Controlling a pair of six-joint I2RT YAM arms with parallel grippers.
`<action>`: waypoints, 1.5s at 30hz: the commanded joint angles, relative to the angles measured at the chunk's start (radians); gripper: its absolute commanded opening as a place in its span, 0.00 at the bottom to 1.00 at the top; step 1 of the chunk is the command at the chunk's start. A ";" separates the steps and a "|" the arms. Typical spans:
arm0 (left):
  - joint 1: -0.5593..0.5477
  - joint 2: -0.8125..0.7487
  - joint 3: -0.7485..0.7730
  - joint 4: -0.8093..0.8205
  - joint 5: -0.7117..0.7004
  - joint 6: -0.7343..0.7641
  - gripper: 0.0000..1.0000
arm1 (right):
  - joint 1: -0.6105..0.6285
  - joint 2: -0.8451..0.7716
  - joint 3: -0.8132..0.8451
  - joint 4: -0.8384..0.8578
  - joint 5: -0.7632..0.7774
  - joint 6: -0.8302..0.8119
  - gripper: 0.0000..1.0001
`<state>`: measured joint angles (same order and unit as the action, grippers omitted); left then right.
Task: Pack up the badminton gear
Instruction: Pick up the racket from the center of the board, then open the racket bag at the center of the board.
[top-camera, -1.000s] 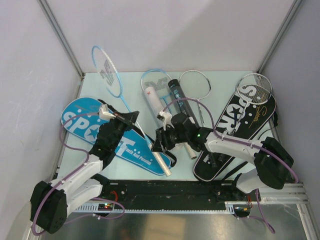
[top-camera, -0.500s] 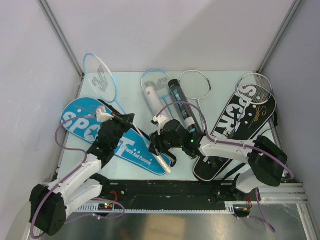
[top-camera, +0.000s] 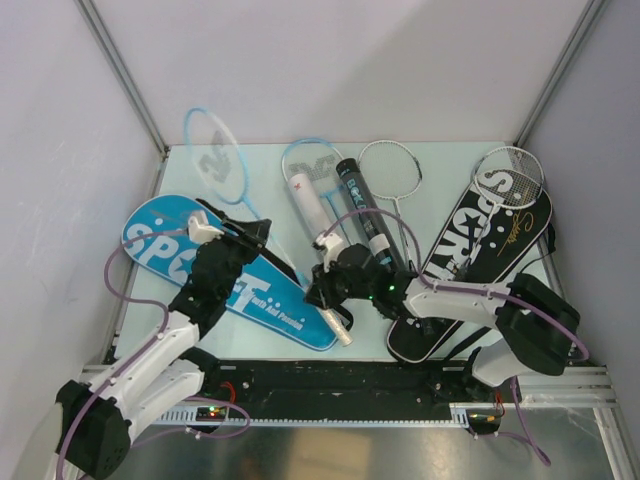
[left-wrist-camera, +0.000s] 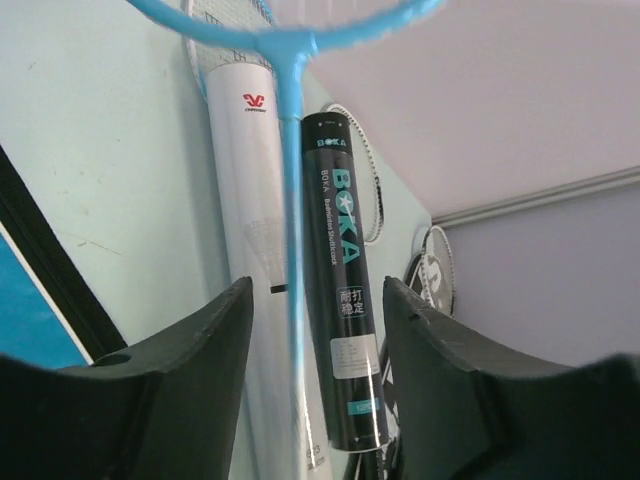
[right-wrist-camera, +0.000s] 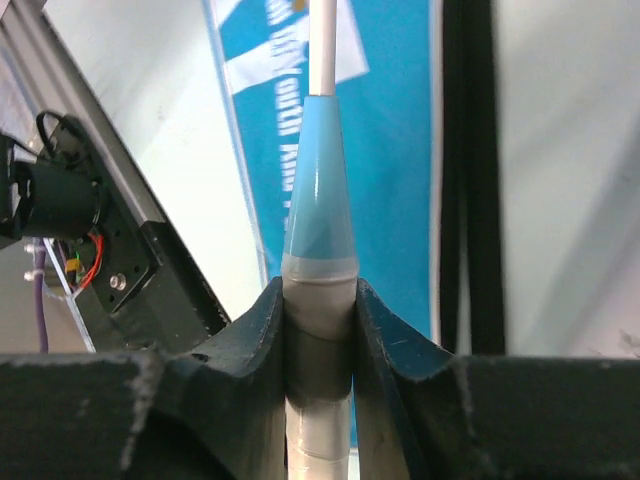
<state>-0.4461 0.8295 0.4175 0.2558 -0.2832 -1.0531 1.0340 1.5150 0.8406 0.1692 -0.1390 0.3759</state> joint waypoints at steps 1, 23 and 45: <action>-0.003 -0.022 0.099 -0.157 0.006 0.077 0.62 | -0.103 -0.135 -0.041 0.073 -0.021 0.127 0.00; -0.004 0.678 0.618 -0.904 -0.124 -0.141 0.49 | -0.265 -0.597 -0.083 -0.236 -0.079 0.036 0.00; -0.009 0.939 0.711 -1.043 -0.146 -0.235 0.56 | -0.267 -0.676 -0.145 -0.244 -0.050 0.017 0.00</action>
<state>-0.4519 1.7634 1.1084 -0.7723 -0.3511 -1.2678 0.7704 0.8722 0.6952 -0.1516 -0.1993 0.4095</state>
